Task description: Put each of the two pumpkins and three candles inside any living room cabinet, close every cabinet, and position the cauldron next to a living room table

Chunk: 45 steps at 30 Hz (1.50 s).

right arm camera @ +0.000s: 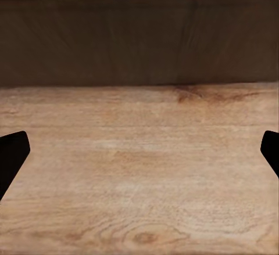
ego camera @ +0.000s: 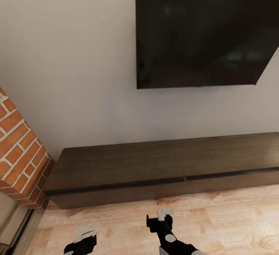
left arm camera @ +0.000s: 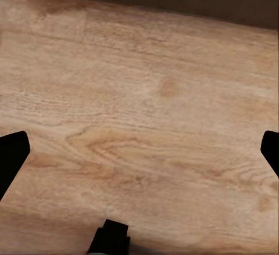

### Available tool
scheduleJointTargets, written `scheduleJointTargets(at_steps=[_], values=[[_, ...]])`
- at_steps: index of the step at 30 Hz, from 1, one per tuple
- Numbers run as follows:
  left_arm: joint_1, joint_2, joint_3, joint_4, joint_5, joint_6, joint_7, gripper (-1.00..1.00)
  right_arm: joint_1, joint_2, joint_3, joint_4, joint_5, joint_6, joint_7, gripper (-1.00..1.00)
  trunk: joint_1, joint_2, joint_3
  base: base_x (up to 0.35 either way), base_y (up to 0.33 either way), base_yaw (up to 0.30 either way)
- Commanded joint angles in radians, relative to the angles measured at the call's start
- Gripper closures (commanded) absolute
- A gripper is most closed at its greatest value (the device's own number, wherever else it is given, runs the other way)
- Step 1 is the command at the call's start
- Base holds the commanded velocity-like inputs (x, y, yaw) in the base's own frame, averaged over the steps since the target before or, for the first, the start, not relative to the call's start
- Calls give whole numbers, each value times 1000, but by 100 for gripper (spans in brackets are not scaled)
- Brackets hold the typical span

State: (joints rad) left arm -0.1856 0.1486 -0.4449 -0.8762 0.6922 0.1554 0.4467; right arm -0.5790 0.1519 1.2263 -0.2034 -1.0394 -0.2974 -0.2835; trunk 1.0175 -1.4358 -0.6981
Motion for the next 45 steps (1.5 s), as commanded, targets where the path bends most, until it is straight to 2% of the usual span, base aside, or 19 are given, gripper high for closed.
scheduleJointTargets(at_steps=[1,3,6,9,12,16,24,33,40,45], values=[[-1,1,-4,7,6,6,8,-100,-1,0,9,-1,-8,-3,-5,-100,-4,7,2,0,0,0],[-2,-1,-2,27,6,22,8,-100,-1,0,9,-1,-8,-3,-5,-100,-12,21,9,0,0,0],[-5,-5,14,63,6,104,-23,-100,-1,0,9,-1,-7,-3,-6,-100,-23,42,18,0,0,0],[-8,-6,78,73,4,214,-101,-100,-1,0,9,-1,-7,-3,-6,-100,-35,63,27,0,0,0],[-9,-7,153,76,3,269,-162,-100,-1,0,9,-1,-7,-3,-6,-100,-46,84,37,0,0,0],[-9,-8,181,91,3,286,-181,-100,-1,0,9,-1,-7,-2,-6,-100,-61,112,49,0,0,0],[-9,-13,192,115,3,289,-180,-100,-1,0,9,-1,-7,0,-6,-100,-92,168,74,0,0,0],[-9,-32,191,151,-2,272,-180,-100,-1,0,9,-3,-7,0,-3,-100,-127,231,103,0,0,0],[-9,-35,191,160,-10,215,-169,-100,-1,0,9,-5,-7,-2,-3,-100,-153,280,125,0,0,0],[-9,-35,188,161,-15,203,-168,-100,-1,0,8,-4,-8,-2,-3,-100,-173,315,141,0,0,-74]])
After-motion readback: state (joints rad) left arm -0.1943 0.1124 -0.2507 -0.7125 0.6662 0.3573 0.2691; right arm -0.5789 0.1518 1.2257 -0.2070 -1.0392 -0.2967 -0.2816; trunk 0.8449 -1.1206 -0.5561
